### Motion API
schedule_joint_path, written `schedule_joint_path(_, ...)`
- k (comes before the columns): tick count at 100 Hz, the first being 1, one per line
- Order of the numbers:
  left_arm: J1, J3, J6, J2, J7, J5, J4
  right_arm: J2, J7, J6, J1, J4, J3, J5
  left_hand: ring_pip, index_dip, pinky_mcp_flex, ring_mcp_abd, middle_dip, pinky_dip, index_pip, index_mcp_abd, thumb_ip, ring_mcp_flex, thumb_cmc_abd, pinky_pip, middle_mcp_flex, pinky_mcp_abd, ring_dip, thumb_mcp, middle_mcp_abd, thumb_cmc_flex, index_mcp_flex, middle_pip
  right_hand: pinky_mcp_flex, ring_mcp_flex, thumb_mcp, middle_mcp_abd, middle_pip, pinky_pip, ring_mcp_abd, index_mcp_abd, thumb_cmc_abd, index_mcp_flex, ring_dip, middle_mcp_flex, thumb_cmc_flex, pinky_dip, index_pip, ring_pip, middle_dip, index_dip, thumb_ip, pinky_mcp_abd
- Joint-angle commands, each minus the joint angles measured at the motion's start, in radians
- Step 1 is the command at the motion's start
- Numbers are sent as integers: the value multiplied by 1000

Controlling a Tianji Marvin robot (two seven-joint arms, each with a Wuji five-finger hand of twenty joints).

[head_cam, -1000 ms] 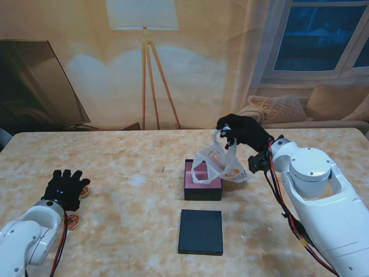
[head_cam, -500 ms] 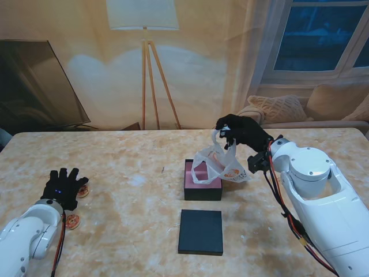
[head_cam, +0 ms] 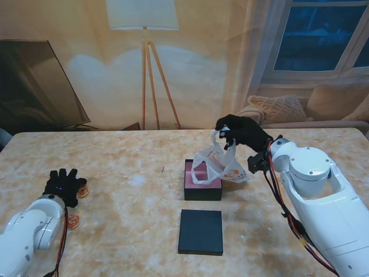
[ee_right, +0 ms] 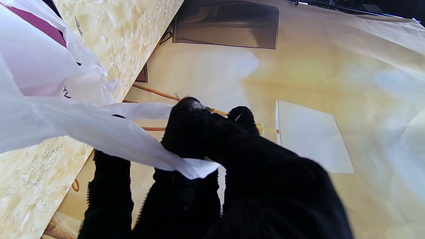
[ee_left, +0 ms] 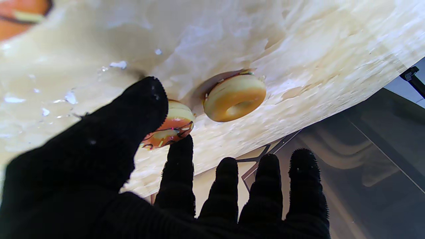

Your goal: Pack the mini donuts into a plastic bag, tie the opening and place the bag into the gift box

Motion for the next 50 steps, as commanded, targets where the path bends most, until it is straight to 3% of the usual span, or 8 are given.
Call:
schedule_joint_path(1, -7, 7, 3, -1, -9, 7, 6, -5, 14, 0, -5, 0, -3, 0, 16, 17, 0, 36, -4, 27, 31, -18, -26, 21, -48, 13, 22, 35, 17, 50, 6, -27, 30, 4, -6, 16, 58, -85, 67, 13, -53, -18, 47, 10, 18, 38, 60, 17, -6, 11, 24, 9, 16, -13)
schedule_joint_path(13, -30, 37, 13, -3, 41, -32, 41, -5, 15, 0, -5, 1, -3, -1, 21, 55, 0, 39, -4, 25, 116, -24, -35, 24, -77, 22, 50, 40, 18, 83, 12, -32, 116, 18, -3, 16, 59, -85, 67, 14, -54, -16, 47, 10, 18, 38, 60, 18, -6, 11, 24, 9, 16, -13)
schedule_joint_path(30, -58, 69, 26, -6, 115, -66, 83, -5, 15, 0, -5, 1, -3, -1, 33, 123, 0, 44, -1, 17, 243, -23, -48, 34, -114, 39, 86, 48, 20, 131, 21, -49, 179, 38, -3, 16, 58, -85, 67, 14, -55, -16, 47, 9, 18, 38, 61, 18, -7, 11, 25, 9, 16, -13)
schedule_joint_path(50, -66, 77, 35, -11, 139, -94, 97, -6, 10, 1, -6, -1, -4, -2, 43, 202, 7, 40, 5, 9, 420, -23, -51, 50, -136, 57, 136, 47, 21, 155, 3, -32, 292, 64, 1, 16, 58, -85, 66, 16, -55, -16, 46, 9, 18, 38, 61, 18, -7, 11, 24, 9, 16, -13)
